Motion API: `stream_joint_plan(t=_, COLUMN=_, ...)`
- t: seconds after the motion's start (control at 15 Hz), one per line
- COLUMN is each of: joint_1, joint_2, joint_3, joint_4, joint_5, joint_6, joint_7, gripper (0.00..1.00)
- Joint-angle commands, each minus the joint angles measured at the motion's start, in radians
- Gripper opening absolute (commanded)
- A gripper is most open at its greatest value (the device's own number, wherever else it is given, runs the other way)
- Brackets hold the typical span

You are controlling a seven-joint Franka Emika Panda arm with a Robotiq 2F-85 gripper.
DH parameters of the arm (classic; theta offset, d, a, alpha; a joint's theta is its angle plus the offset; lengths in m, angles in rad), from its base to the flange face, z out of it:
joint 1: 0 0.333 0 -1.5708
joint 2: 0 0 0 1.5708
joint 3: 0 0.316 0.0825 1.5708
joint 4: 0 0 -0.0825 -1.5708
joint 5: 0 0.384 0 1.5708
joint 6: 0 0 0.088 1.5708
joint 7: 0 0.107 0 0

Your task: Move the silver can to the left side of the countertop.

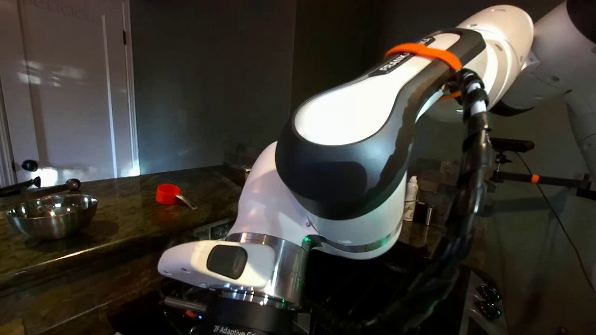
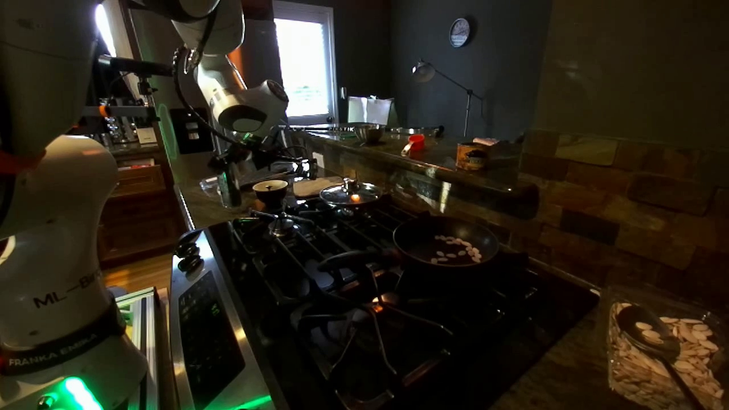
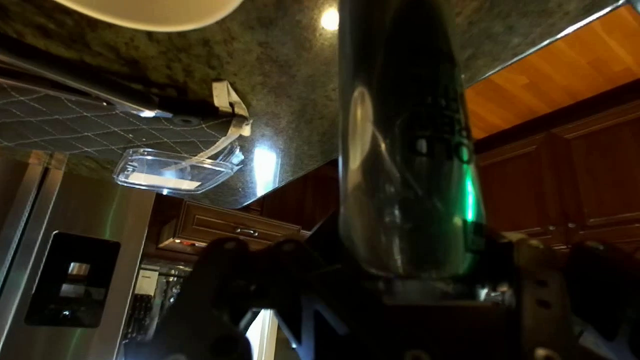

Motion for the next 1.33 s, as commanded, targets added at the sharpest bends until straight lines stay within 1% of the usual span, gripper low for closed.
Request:
stream_joint_plan(t=0.0, joint_1=0.032, joint_2=-0.052, joint_3=-0.031, joint_4=0.010, joint_5=-0.121, joint_6=0.010, joint_7=0.111, gripper=0.23)
stream_joint_plan(t=0.13, joint_1=-0.012, joint_2=-0.055, joint_3=-0.001, joint_4=-0.007, joint_5=-0.168, joint_6=0.001, joint_7=0.152, gripper=0.23)
stream_joint_plan(t=0.2, joint_1=-0.004, joint_2=-0.059, joint_3=-0.010, joint_4=-0.004, joint_5=-0.189, joint_6=0.000, joint_7=0.175, gripper=0.23)
stream_joint_plan(t=0.27, joint_1=0.024, joint_2=-0.069, joint_3=-0.034, joint_4=0.007, joint_5=-0.211, joint_6=0.005, joint_7=0.196, gripper=0.23)
stream_joint_plan(t=0.33, joint_1=0.018, joint_2=-0.079, joint_3=-0.031, joint_4=0.006, joint_5=-0.231, joint_6=0.004, joint_7=0.207, gripper=0.23)
stream_joint_plan(t=0.4, joint_1=-0.010, joint_2=-0.084, joint_3=-0.011, joint_4=-0.004, joint_5=-0.248, joint_6=-0.003, joint_7=0.217, gripper=0.23)
stream_joint_plan(t=0.47, joint_1=-0.005, joint_2=-0.095, joint_3=-0.019, joint_4=-0.001, joint_5=-0.262, joint_6=-0.003, joint_7=0.231, gripper=0.23)
stream_joint_plan(t=0.53, joint_1=0.019, joint_2=-0.110, joint_3=-0.041, joint_4=0.010, joint_5=-0.275, joint_6=-0.001, joint_7=0.244, gripper=0.23)
stream_joint_plan(t=0.6, joint_1=0.022, joint_2=-0.121, joint_3=-0.047, joint_4=0.013, joint_5=-0.286, joint_6=-0.003, joint_7=0.256, gripper=0.23)
stream_joint_plan(t=0.67, joint_1=-0.005, joint_2=-0.127, joint_3=-0.029, joint_4=0.003, joint_5=-0.295, joint_6=-0.008, joint_7=0.264, gripper=0.57)
stream_joint_plan(t=0.73, joint_1=-0.010, joint_2=-0.138, joint_3=-0.029, joint_4=0.002, joint_5=-0.305, joint_6=-0.008, joint_7=0.273, gripper=0.40)
stream_joint_plan(t=0.8, joint_1=0.027, joint_2=-0.151, joint_3=-0.058, joint_4=0.018, joint_5=-0.318, joint_6=0.000, joint_7=0.284, gripper=0.41)
stream_joint_plan(t=0.87, joint_1=0.026, joint_2=-0.158, joint_3=-0.060, joint_4=0.019, joint_5=-0.327, joint_6=0.000, joint_7=0.293, gripper=0.51)
stream_joint_plan(t=0.93, joint_1=-0.006, joint_2=-0.161, joint_3=-0.039, joint_4=0.005, joint_5=-0.335, joint_6=-0.006, joint_7=0.300, gripper=0.74)
stream_joint_plan(t=1.0, joint_1=-0.005, joint_2=-0.167, joint_3=-0.042, joint_4=0.006, joint_5=-0.345, joint_6=-0.007, joint_7=0.309, gripper=0.76)
stream_joint_plan(t=1.07, joint_1=0.016, joint_2=-0.173, joint_3=-0.058, joint_4=0.017, joint_5=-0.356, joint_6=0.000, joint_7=0.322, gripper=0.81)
stream_joint_plan(t=1.13, joint_1=0.026, joint_2=-0.176, joint_3=-0.064, joint_4=0.023, joint_5=-0.363, joint_6=0.004, joint_7=0.336, gripper=0.90)
stream_joint_plan(t=1.2, joint_1=0.009, joint_2=-0.166, joint_3=-0.050, joint_4=0.019, joint_5=-0.372, joint_6=0.001, joint_7=0.352, gripper=0.96)
stream_joint_plan(t=1.27, joint_1=-0.005, joint_2=-0.150, joint_3=-0.038, joint_4=0.015, joint_5=-0.383, joint_6=-0.001, joint_7=0.373, gripper=1.00)
